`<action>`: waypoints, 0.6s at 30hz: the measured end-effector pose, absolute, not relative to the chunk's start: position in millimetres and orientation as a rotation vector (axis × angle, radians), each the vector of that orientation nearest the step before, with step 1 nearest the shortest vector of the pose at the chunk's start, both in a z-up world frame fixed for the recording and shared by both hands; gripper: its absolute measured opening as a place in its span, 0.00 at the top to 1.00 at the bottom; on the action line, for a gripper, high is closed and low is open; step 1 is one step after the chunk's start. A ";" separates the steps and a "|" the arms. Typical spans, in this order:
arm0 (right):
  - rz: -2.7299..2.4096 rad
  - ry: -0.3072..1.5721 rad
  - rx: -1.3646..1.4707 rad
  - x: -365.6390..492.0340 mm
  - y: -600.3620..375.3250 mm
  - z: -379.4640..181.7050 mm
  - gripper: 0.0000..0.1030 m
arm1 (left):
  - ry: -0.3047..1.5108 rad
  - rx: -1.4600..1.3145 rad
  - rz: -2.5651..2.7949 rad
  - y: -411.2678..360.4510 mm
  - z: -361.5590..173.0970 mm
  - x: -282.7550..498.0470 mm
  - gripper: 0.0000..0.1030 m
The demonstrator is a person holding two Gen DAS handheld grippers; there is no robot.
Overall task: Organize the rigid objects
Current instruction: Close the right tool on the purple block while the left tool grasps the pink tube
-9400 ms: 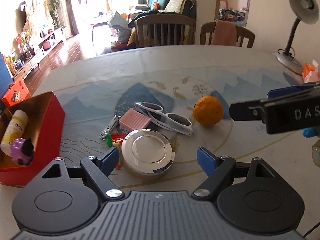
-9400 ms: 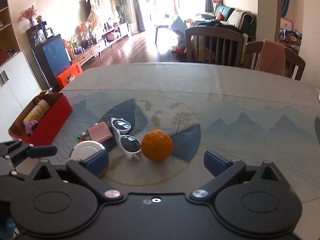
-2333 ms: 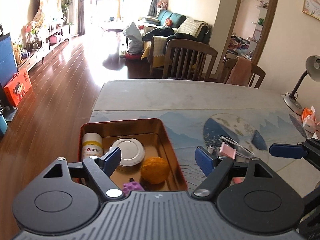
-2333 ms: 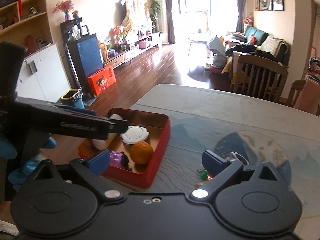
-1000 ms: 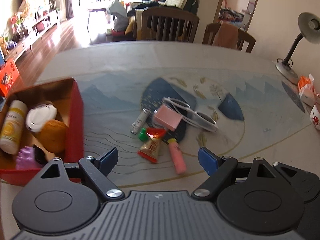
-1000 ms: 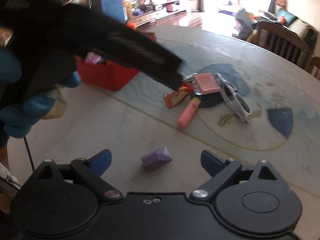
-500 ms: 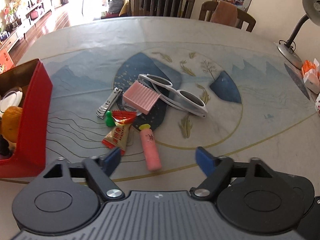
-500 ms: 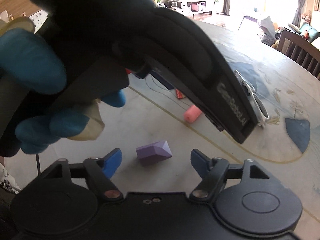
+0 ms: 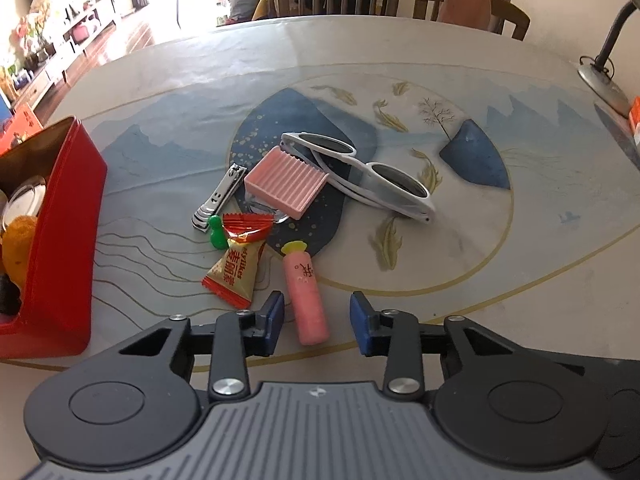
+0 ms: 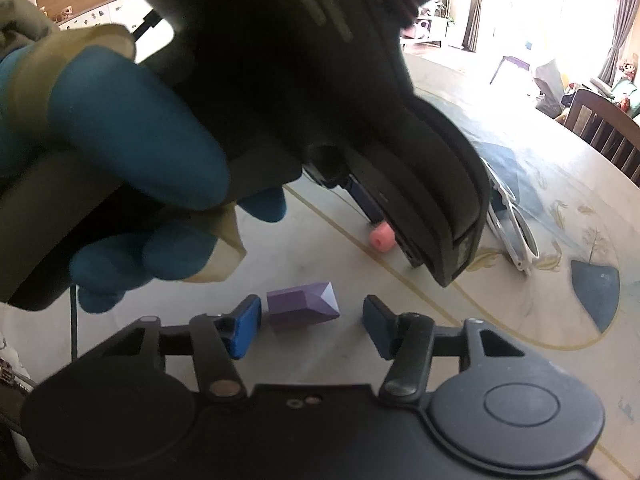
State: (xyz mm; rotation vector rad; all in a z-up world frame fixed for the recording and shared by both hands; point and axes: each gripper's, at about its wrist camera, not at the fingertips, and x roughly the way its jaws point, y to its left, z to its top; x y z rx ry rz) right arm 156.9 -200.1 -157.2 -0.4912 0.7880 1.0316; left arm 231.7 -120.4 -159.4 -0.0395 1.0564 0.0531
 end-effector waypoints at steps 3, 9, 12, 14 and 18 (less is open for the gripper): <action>1.026 0.778 -0.496 153.9 -202.1 -155.3 0.59 | 1.051 -0.039 0.058 -122.1 -159.1 231.8 0.75; 0.990 0.772 -0.489 150.4 -206.9 -154.8 0.65 | 1.026 -0.006 0.075 -127.6 -156.3 231.5 0.84; 0.966 0.782 -0.478 150.2 -208.4 -155.3 0.65 | 1.024 -0.006 0.076 -127.0 -154.6 231.5 0.85; 0.936 0.783 -0.477 148.5 -209.9 -153.9 0.65 | 1.023 0.000 0.085 -126.6 -152.8 231.8 0.85; 0.864 0.800 -0.425 152.7 -220.7 -146.4 0.65 | 1.017 -0.020 0.092 -120.3 -147.7 230.5 0.85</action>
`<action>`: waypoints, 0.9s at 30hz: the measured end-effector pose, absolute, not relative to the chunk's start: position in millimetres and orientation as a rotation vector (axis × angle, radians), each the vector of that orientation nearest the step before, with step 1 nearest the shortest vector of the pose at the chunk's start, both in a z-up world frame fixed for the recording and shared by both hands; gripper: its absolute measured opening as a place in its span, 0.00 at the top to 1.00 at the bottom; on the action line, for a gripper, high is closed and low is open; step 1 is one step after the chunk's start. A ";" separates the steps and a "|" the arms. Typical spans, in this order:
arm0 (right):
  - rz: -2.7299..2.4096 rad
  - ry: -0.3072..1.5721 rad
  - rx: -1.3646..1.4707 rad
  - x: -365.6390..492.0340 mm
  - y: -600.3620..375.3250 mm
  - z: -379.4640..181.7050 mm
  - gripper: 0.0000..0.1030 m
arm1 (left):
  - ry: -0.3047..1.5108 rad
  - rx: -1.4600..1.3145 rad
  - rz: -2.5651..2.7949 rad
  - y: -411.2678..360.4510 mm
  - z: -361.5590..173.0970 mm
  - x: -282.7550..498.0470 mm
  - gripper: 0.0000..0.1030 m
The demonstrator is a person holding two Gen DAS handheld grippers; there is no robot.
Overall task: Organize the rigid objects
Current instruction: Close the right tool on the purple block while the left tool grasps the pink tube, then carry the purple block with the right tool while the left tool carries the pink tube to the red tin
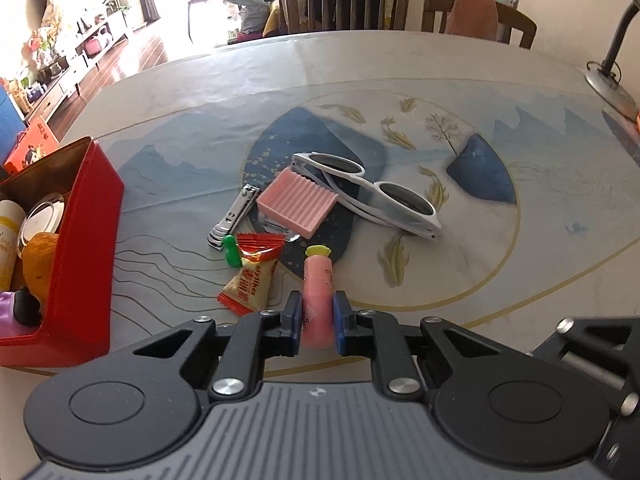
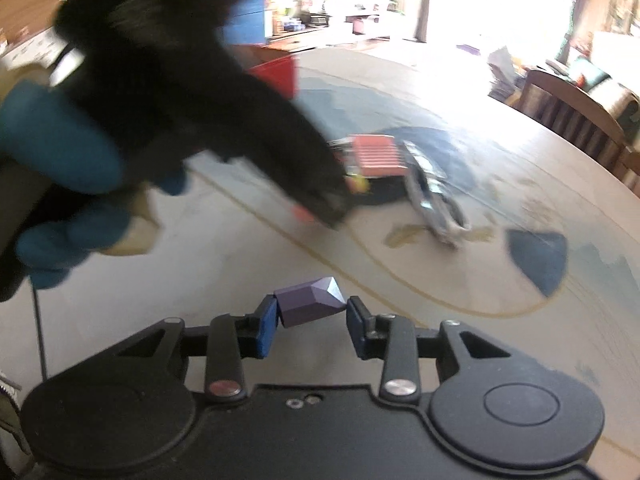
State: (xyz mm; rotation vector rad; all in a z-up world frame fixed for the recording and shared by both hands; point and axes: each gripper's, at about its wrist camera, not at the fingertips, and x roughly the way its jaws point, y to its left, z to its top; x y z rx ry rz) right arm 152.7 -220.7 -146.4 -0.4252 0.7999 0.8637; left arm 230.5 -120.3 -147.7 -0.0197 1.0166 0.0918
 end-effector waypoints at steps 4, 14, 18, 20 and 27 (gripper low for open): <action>0.803 0.799 -0.377 155.7 -230.2 -133.6 0.65 | 1.003 -0.049 0.095 -113.4 -140.3 227.4 0.85; 0.727 0.729 -0.318 158.8 -242.6 -91.8 0.65 | 0.955 -0.106 0.074 -91.5 -109.4 211.3 0.85; 0.717 0.703 -0.310 166.2 -232.3 -81.0 0.65 | 0.934 -0.123 0.073 -76.4 -95.9 204.0 0.85; 0.715 0.688 -0.311 169.2 -222.8 -75.8 0.65 | 0.923 -0.128 0.075 -67.1 -89.1 200.3 0.85; 0.723 0.651 -0.313 164.8 -187.2 -58.6 0.65 | 0.892 -0.134 0.079 -28.2 -67.2 186.2 0.85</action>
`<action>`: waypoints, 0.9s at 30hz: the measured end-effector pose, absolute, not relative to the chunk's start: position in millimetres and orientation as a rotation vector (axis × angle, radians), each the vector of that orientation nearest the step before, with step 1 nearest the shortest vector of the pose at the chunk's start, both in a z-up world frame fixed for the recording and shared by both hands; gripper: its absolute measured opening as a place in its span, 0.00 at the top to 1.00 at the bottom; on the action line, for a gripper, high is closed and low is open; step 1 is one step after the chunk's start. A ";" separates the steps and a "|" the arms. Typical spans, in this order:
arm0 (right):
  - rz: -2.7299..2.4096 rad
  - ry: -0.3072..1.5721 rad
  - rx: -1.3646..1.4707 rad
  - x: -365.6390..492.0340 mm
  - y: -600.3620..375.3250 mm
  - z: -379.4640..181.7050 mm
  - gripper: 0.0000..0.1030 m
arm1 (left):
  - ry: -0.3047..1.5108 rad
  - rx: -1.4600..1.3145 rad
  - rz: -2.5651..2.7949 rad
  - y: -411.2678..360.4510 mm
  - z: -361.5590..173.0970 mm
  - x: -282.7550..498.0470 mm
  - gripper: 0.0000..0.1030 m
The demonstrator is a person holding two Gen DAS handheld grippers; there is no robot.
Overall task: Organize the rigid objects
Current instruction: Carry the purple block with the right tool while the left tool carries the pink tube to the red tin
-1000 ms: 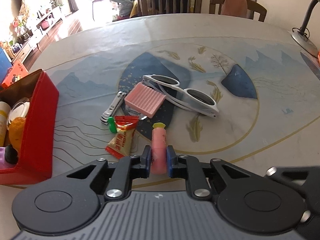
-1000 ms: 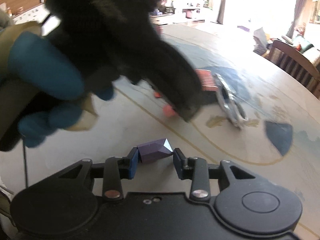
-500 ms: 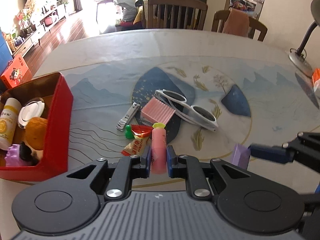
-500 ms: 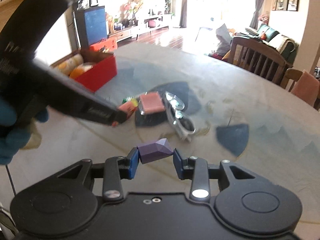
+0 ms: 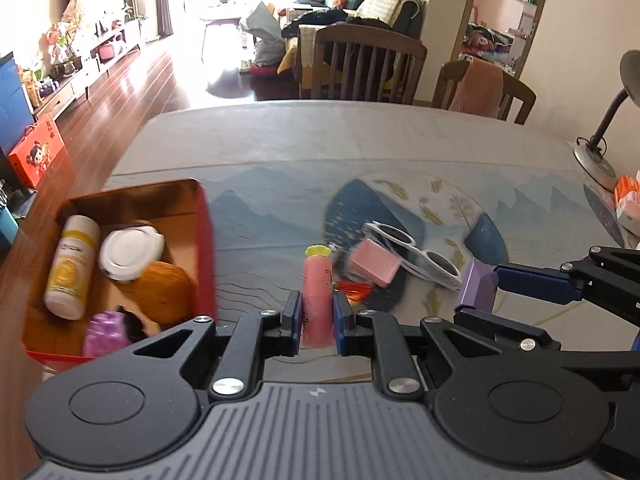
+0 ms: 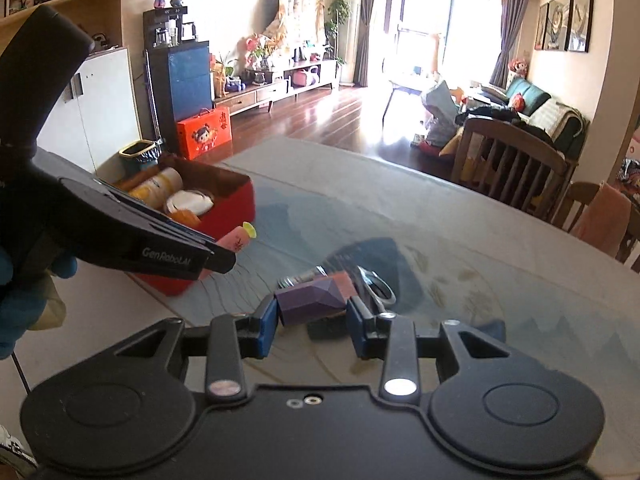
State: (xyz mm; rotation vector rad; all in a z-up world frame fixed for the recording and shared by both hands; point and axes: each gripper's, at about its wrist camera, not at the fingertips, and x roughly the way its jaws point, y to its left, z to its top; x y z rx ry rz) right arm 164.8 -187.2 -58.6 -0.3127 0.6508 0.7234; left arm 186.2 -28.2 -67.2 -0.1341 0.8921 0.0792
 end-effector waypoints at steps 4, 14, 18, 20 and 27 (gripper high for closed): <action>0.725 0.634 -0.317 160.0 -162.9 -50.6 0.65 | 0.879 -0.148 0.090 0.1 -59.1 177.0 0.85; 0.745 0.608 -0.325 151.5 -99.4 -40.9 0.65 | 0.844 -0.165 0.153 79.3 -51.7 154.4 0.85; 0.754 0.607 -0.336 150.5 -75.0 -41.2 0.65 | 0.842 -0.181 0.175 109.7 -52.3 150.0 0.85; 0.757 0.610 -0.343 153.5 -64.2 -42.7 0.65 | 0.844 -0.188 0.177 122.0 -53.1 150.2 0.85; 0.739 0.629 -0.385 177.8 -23.5 -49.7 0.65 | 0.846 -0.172 0.177 154.6 -63.6 160.7 0.85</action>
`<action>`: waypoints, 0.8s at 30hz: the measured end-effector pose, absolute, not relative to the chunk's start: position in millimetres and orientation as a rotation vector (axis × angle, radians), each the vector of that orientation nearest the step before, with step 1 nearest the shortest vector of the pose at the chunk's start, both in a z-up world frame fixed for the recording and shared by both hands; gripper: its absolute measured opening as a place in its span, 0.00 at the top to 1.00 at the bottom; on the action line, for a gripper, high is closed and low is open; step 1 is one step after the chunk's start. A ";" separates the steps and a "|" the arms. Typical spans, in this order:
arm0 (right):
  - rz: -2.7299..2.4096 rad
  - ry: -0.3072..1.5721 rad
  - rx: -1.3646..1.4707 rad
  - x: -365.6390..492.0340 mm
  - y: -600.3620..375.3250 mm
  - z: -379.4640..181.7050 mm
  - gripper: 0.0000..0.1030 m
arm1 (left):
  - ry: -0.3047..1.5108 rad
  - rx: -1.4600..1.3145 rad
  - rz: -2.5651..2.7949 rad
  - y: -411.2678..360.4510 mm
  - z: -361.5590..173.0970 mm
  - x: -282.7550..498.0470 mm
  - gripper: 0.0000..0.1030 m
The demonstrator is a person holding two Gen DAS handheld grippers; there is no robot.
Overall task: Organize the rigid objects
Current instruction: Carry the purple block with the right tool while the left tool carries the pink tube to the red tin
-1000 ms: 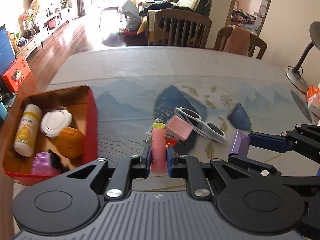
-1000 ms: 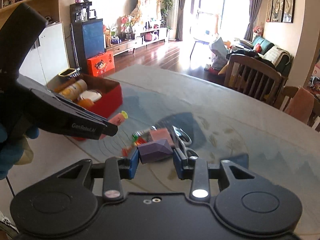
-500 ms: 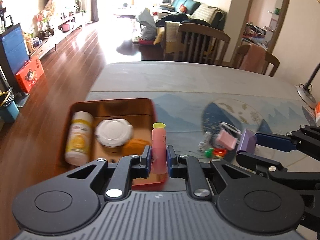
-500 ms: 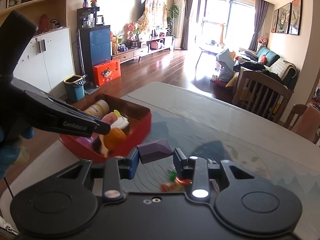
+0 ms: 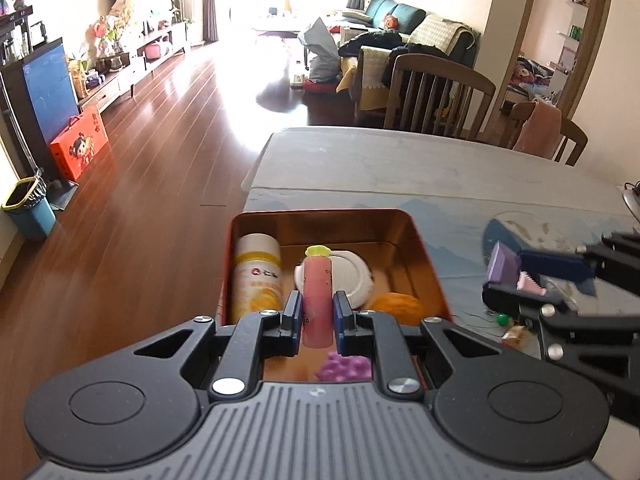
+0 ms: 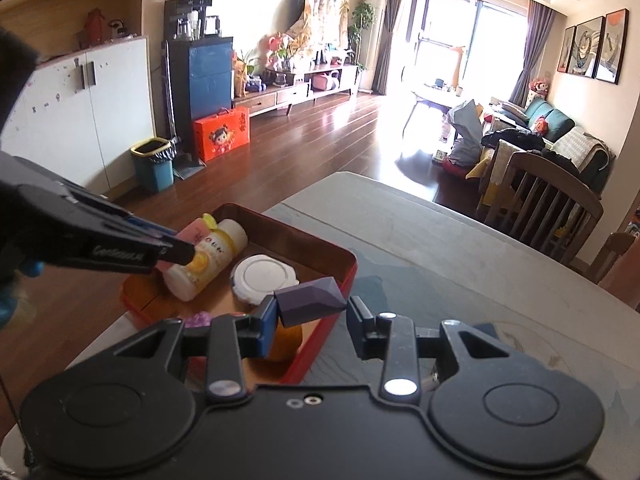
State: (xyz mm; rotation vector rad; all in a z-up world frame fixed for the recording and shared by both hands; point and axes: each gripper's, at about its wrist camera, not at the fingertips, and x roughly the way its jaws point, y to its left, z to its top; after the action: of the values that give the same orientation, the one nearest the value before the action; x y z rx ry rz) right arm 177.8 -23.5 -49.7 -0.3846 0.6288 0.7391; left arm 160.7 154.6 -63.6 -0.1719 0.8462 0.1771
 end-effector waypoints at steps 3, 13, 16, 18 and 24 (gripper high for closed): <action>0.709 0.617 -0.426 189.4 -6.3 -57.2 0.65 | 0.862 -0.174 0.175 165.8 -72.6 172.0 0.85; 0.747 0.668 -0.517 217.7 39.5 -87.6 0.65 | 0.916 -0.169 0.138 188.3 -97.9 217.1 0.85; 0.754 0.691 -0.537 222.6 45.2 -95.4 0.65 | 0.937 -0.188 0.140 196.3 -104.2 231.3 0.85; 0.769 0.709 -0.531 225.6 47.7 -99.2 0.65 | 0.947 -0.191 0.132 197.3 -108.5 237.5 0.85; 0.814 0.723 -0.536 228.4 59.3 -106.9 0.65 | 0.968 -0.179 0.106 197.8 -118.4 250.3 0.85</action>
State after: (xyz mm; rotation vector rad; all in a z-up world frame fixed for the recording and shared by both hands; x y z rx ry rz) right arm 228.4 59.3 -106.9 -0.5358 0.7229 0.8143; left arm 250.3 197.8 -118.4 -0.1789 0.9682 0.1062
